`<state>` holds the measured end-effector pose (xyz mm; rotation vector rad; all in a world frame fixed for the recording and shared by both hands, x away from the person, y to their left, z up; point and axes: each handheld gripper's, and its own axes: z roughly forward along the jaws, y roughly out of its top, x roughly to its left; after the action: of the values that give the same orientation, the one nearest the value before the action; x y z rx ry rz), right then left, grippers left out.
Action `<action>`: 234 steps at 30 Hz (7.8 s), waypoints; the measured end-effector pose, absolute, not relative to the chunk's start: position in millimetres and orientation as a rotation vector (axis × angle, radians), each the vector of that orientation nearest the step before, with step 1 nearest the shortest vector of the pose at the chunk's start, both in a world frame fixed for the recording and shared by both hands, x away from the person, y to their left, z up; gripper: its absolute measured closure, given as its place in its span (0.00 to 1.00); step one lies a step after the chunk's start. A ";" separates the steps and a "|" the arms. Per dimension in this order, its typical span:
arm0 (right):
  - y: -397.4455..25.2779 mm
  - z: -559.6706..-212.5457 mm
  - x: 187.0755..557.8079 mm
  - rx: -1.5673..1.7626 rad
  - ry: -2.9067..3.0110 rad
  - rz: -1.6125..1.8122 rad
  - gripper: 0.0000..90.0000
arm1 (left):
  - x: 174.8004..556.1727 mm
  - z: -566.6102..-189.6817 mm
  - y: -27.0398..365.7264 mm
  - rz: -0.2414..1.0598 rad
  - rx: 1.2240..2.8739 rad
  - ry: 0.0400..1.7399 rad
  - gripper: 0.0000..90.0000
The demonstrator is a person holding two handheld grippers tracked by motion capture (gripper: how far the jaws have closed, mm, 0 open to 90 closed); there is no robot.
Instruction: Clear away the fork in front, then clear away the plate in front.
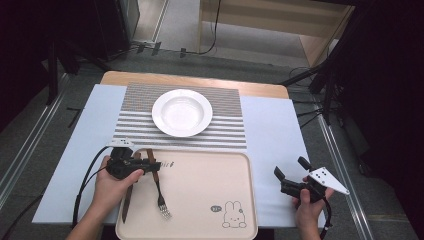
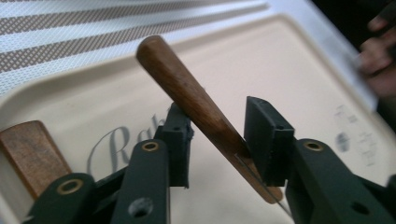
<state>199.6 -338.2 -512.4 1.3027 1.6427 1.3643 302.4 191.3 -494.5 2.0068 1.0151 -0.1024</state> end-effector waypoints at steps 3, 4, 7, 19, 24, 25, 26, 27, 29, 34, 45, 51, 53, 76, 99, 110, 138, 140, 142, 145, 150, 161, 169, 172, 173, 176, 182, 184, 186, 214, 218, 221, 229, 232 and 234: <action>-338.7 -512.5 199.7 1.300 1.640 1.363 0.00 | 300.4 -494.4 186.1 -0.048 2.061 1.017 0.62; -338.8 -512.5 199.7 1.299 1.639 1.364 0.00 | 299.4 -493.7 184.4 -0.022 2.082 1.013 0.61; -338.6 -512.5 199.6 1.303 1.641 1.363 0.00 | 297.1 -494.5 178.9 0.028 2.137 1.012 0.58; -338.4 -512.7 199.8 1.298 1.642 1.358 0.00 | 290.2 -495.4 175.1 0.150 2.207 0.994 0.54; -338.1 -512.7 199.5 1.301 1.644 1.356 0.00 | 288.0 -492.4 176.7 0.185 2.187 0.982 0.52; -338.2 -512.7 199.7 1.297 1.643 1.355 0.00 | 287.0 -491.4 177.4 0.193 2.176 0.978 0.53; -338.1 -512.7 199.7 1.297 1.643 1.355 0.00 | 286.0 -489.9 178.1 0.195 2.170 0.977 0.55; -338.0 -512.7 199.7 1.297 1.643 1.355 0.00 | 285.0 -488.3 179.0 0.181 2.165 0.965 0.60; -338.1 -512.8 199.7 1.296 1.643 1.355 0.00 | 281.7 -485.7 179.6 0.150 2.157 0.934 0.77; -338.3 -512.7 199.6 1.291 1.644 1.356 0.00 | 268.7 -487.5 171.0 0.099 2.217 0.840 0.99; -337.2 -512.8 199.2 1.278 1.652 1.349 0.00 | 260.5 -497.7 158.4 0.058 2.313 0.800 0.99; -336.8 -512.8 199.1 1.283 1.654 1.349 0.00 | 263.9 -498.1 166.7 0.020 2.300 0.822 0.99; -336.7 -512.8 199.1 1.283 1.655 1.348 0.00 | 263.9 -498.2 170.8 0.016 2.293 0.833 0.99; -335.1 -513.4 200.2 1.278 1.660 1.338 0.00 | 297.1 -500.6 168.6 0.153 2.221 0.922 0.99; -334.1 -513.3 199.8 1.280 1.663 1.333 0.00 | 299.0 -500.3 179.1 0.210 2.147 0.976 0.94; -334.1 -513.3 199.3 1.274 1.662 1.331 0.00 | 297.9 -484.9 189.2 0.149 2.004 0.930 0.56; -333.3 -513.2 199.4 1.263 1.677 1.337 0.00 | 327.0 -457.8 189.8 0.201 1.875 0.895 0.00; -333.3 -513.2 199.3 1.261 1.678 1.337 0.00 | 330.5 -456.5 189.1 0.229 1.879 0.895 0.00; -333.5 -513.3 199.3 1.261 1.675 1.337 0.00 | 333.7 -455.3 187.3 0.268 1.904 0.873 0.00; -333.1 -513.0 198.4 1.257 1.677 1.337 0.00 | 338.4 -454.5 184.0 0.300 1.936 0.886 0.00; -332.2 -513.1 197.7 1.247 1.682 1.334 0.00 | 349.9 -453.0 181.5 0.271 1.943 0.908 0.00; -331.0 -513.1 197.5 1.237 1.691 1.325 0.00 | 375.8 -452.5 173.4 0.264 1.933 0.950 0.00; -330.8 -512.9 196.7 1.235 1.693 1.328 0.00 | 393.6 -451.9 174.1 0.242 1.903 1.004 0.00; -330.9 -512.8 196.7 1.236 1.691 1.331 0.00 | 400.4 -451.9 175.6 0.224 1.897 0.995 0.00; -330.9 -512.9 196.7 1.235 1.691 1.331 0.00 | 402.8 -451.8 176.6 0.207 1.897 0.989 0.00; -330.9 -512.8 196.7 1.234 1.691 1.333 0.00 | 410.2 -452.2 177.7 0.196 1.887 1.002 0.00; -330.9 -512.9 196.7 1.233 1.693 1.333 0.00 | 425.1 -454.7 178.9 0.153 1.876 1.036 0.00; -330.9 -512.9 196.7 1.233 1.693 1.333 0.00 | 429.0 -456.0 178.4 0.149 1.872 1.050 0.00; -331.0 -512.9 196.7 1.233 1.693 1.333 0.00 | 433.3 -457.4 178.9 0.142 1.872 1.059 0.00; -331.6 -513.2 197.3 1.228 1.699 1.338 0.00 | 472.0 -486.7 179.7 0.071 1.831 1.199 0.07; -331.7 -513.3 197.3 1.228 1.699 1.339 0.00 | 475.0 -487.4 175.2 0.067 1.845 1.207 0.09; -331.7 -513.3 197.3 1.229 1.697 1.340 0.00 | 478.1 -489.2 174.5 0.052 1.835 1.226 0.14; -332.0 -513.3 197.2 1.231 1.698 1.341 0.00 | 484.3 -496.3 166.8 0.005 1.831 1.268 0.19; -332.2 -513.3 197.3 1.231 1.699 1.342 0.00 | 486.2 -498.9 166.6 -0.013 1.814 1.290 0.25; -332.2 -513.3 197.4 1.230 1.700 1.341 0.00 | 487.4 -501.1 166.4 -0.043 1.799 1.299 0.27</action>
<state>197.4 -332.2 -513.3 1.2299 1.6999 1.3408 487.4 166.4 -501.1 1.7993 1.2989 -0.0427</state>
